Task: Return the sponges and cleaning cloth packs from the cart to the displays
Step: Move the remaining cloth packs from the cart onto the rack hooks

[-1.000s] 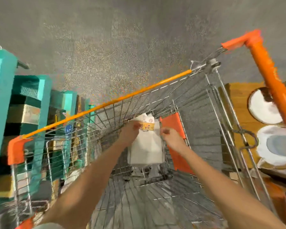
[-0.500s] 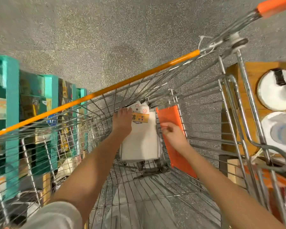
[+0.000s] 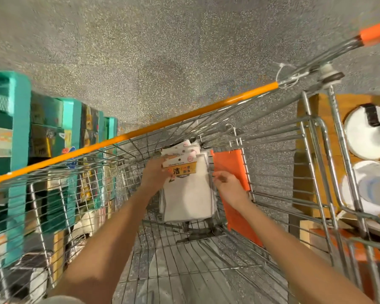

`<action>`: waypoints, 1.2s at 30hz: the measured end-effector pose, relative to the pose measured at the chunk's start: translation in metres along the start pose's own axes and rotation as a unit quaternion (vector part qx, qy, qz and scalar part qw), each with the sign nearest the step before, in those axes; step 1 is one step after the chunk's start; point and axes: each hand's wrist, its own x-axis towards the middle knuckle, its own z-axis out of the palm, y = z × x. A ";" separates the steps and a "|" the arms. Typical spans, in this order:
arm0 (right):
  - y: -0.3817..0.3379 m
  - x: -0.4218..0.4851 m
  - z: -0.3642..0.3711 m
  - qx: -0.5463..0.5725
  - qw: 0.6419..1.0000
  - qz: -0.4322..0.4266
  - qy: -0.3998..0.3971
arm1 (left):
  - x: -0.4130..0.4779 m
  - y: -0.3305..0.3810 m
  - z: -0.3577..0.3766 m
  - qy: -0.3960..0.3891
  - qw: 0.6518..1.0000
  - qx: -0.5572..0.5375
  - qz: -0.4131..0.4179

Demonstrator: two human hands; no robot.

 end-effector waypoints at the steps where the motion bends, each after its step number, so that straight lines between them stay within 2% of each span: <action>1: -0.003 0.003 0.003 -0.008 1.000 0.001 -0.004 | -0.007 -0.005 -0.005 -0.005 0.995 -0.099 -0.020; 3: -0.011 0.012 0.009 -0.041 0.999 -0.012 -0.001 | -0.024 -0.016 -0.018 -0.012 0.970 -0.240 -0.033; 6: -0.026 0.033 0.020 -0.105 0.993 -0.046 0.023 | -0.043 -0.033 -0.038 -0.003 0.948 -0.314 -0.055; 11: -0.047 0.067 0.043 -0.245 0.962 -0.112 0.047 | -0.055 -0.061 -0.062 -0.006 0.923 -0.366 -0.117; 13: -0.055 0.072 0.052 -0.246 0.957 -0.137 0.065 | -0.058 -0.070 -0.066 -0.006 0.911 -0.394 -0.121; 15: -0.060 0.080 0.061 -0.242 0.960 -0.127 0.061 | -0.061 -0.079 -0.066 0.000 0.903 -0.414 -0.117; 17: -0.064 0.084 0.072 -0.287 0.951 -0.112 0.021 | -0.067 -0.084 -0.069 0.008 0.894 -0.434 -0.112; 20: -0.062 0.087 0.082 -0.381 0.919 -0.105 -0.011 | -0.072 -0.092 -0.069 0.020 0.888 -0.446 -0.116; 25: -0.063 0.096 0.084 -0.478 0.874 -0.089 0.000 | -0.075 -0.102 -0.078 0.010 0.884 -0.452 -0.119; 27: -0.061 0.095 0.087 -0.482 0.873 -0.070 -0.002 | -0.078 -0.108 -0.082 -0.003 0.886 -0.450 -0.107; 31: -0.046 0.080 0.090 -0.439 0.895 -0.065 -0.033 | -0.090 -0.115 -0.087 -0.026 0.893 -0.444 -0.066; 36: -0.042 0.075 0.094 -0.433 0.898 -0.076 0.018 | -0.096 -0.124 -0.088 0.014 0.881 -0.461 -0.103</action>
